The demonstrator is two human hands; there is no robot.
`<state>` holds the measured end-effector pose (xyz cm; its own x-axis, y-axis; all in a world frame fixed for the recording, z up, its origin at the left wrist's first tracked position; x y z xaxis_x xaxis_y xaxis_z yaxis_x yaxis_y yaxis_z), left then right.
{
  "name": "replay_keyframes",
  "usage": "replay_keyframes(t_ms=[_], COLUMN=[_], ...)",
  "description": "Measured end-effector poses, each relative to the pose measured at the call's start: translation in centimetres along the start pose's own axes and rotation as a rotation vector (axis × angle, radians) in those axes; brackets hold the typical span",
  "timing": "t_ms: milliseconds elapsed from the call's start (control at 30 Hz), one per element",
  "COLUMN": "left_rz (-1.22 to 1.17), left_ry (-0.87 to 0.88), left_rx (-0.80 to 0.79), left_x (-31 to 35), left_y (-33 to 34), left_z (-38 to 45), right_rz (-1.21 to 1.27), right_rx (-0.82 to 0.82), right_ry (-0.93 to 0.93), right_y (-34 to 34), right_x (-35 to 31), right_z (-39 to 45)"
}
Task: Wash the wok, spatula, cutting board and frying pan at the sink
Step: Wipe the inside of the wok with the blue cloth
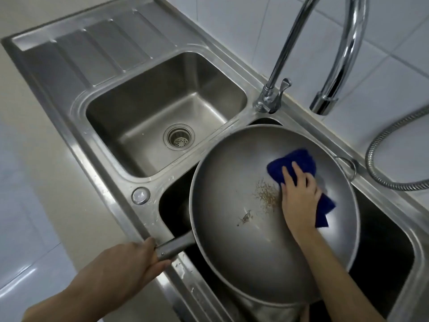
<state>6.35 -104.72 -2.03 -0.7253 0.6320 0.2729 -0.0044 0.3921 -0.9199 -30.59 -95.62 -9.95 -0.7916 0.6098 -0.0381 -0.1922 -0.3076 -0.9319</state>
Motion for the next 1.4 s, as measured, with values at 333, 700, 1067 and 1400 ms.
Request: replay_keyframes(t_ms=[333, 700, 1067, 1400], left_rz=[0.013, 0.023, 0.076, 0.076], left_ry=[0.031, -0.005, -0.04, 0.0], left_rx=[-0.017, -0.025, -0.056, 0.044], left_x=[0.5, 0.7, 0.7, 1.1], left_y=[-0.9, -0.8, -0.4, -0.4], left_z=[0.2, 0.2, 0.4, 0.1], right_rz=[0.802, 0.927, 0.067, 0.136], right_rx=[-0.317, -0.321, 0.002, -0.364], right_ry=[0.104, -0.013, 0.142, -0.029], right_y=[-3.4, -4.8, 0.3, -2.9], right_x=[-15.5, -14.9, -6.5, -3.3], right_z=[-5.7, -8.0, 3.5, -6.0])
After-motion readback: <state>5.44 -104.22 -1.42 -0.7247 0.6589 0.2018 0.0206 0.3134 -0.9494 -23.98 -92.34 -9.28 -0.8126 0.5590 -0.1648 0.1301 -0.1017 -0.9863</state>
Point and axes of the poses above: each hand's wrist, its own z-axis towards the middle knuckle, its own y-axis out of the palm, x = y × z, the point moved 4 cm from there along z, towards the middle knuckle, and after that the axes turned 14 degrees about x, right-handed, at the moved point
